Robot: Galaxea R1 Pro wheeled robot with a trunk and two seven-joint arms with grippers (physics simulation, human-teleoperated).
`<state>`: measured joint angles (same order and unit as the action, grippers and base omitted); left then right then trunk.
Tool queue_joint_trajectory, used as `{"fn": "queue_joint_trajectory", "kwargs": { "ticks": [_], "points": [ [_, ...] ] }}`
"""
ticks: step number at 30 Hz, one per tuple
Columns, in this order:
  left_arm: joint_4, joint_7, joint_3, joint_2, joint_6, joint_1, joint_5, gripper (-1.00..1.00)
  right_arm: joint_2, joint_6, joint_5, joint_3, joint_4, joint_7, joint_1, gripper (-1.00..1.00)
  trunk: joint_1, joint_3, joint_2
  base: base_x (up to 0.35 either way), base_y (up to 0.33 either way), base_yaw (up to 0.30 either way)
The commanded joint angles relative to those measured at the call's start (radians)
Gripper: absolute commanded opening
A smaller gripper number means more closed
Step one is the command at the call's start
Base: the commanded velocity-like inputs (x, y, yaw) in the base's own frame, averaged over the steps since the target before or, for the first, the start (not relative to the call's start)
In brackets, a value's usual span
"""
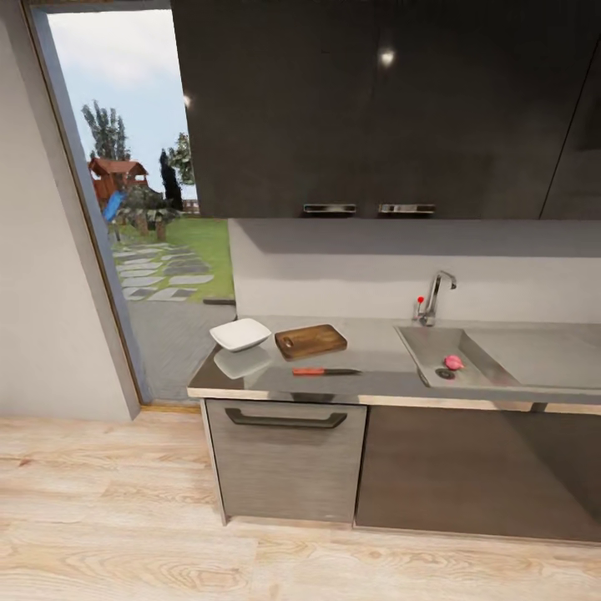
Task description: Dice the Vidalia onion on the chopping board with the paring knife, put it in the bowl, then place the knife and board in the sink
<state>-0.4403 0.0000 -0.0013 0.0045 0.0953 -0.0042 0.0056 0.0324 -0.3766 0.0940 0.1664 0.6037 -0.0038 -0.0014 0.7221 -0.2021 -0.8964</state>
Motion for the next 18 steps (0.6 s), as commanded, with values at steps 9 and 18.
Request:
{"fn": "queue_joint_trajectory", "kwargs": {
  "ticks": [9,18],
  "points": [
    [0.0,0.0,0.0,0.0,0.003,0.0,0.001,1.0,0.001,-0.002,0.009,0.001,-0.001,0.002,0.0,1.0,-0.034,0.027,0.062,0.0,0.0,0.0],
    [0.002,0.0,0.0,0.0,0.003,0.0,0.001,1.0,0.001,-0.002,0.009,0.001,-0.001,0.002,0.0,1.0,-0.069,0.055,0.125,0.0,0.0,0.0]
  ]
}}
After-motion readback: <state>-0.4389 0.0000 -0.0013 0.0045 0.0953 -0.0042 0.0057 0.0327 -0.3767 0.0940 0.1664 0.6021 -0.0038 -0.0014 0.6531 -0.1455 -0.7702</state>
